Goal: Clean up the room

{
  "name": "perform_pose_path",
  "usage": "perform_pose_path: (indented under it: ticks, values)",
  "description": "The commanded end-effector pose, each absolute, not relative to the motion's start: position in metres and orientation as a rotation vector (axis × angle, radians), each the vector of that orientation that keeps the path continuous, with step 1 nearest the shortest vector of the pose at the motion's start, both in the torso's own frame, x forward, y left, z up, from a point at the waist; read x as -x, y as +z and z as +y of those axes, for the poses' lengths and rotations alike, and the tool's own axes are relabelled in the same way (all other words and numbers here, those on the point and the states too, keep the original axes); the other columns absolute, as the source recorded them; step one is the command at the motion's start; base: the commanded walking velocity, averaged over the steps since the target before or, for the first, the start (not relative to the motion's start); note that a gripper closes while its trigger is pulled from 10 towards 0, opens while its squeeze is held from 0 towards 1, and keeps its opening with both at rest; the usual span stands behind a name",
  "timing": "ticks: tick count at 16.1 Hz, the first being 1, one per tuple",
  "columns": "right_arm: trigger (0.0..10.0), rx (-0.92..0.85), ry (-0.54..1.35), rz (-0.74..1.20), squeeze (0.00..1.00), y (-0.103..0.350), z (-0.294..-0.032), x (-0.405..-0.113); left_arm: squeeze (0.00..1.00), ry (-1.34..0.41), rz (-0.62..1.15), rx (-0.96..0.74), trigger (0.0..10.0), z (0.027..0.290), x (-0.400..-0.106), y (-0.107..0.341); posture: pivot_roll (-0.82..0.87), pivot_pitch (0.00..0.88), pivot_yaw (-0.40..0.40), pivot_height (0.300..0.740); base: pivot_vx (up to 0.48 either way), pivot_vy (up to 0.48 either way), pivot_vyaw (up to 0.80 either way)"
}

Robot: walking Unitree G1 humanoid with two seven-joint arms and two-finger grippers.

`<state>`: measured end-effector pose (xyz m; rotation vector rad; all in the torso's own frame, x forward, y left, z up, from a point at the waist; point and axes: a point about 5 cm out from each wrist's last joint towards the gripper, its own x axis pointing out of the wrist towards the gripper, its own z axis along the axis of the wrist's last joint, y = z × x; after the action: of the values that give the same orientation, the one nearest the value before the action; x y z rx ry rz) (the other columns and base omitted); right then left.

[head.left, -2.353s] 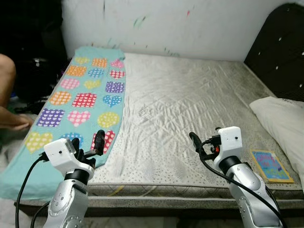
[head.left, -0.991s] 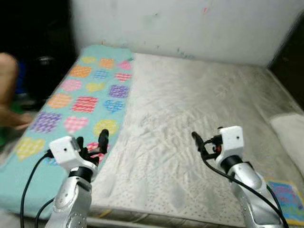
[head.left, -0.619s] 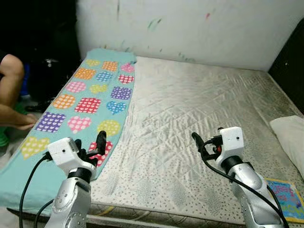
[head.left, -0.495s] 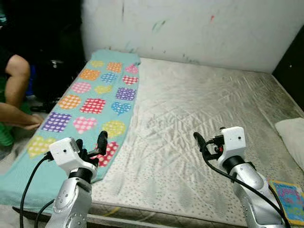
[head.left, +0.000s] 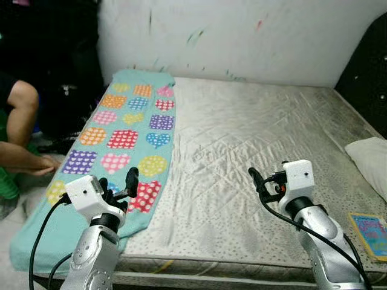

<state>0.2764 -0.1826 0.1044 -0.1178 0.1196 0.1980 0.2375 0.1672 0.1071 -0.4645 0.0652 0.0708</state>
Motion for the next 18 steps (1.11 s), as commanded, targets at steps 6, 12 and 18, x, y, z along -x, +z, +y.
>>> perform_pose_path:
  ticks: [6, 12, 18]
  values:
    - [10.0, 0.13, 0.224, 0.096, 0.0, 0.1085, -0.1785, -0.2795, 0.0, 0.08, 0.059, 0.484, 10.0, 0.1665, -0.2376, 0.1073, -0.04, 0.01, -0.082, 0.74, 0.0, 0.48, 0.0]
    - [10.0, 0.14, 0.231, 0.1, 0.0, 0.1067, -0.1791, -0.279, 0.0, 0.088, 0.056, 0.486, 10.0, 0.1666, -0.2372, 0.1075, -0.04, 0.012, -0.084, 0.74, 0.0, 0.443, 0.0]
    - [10.0, 0.138, 0.244, 0.102, 0.0, 0.1062, -0.1775, -0.2794, 0.0, 0.087, 0.055, 0.482, 10.0, 0.1668, -0.2378, 0.1082, -0.04, 0.018, -0.08, 0.74, 0.0, 0.043, 0.0]
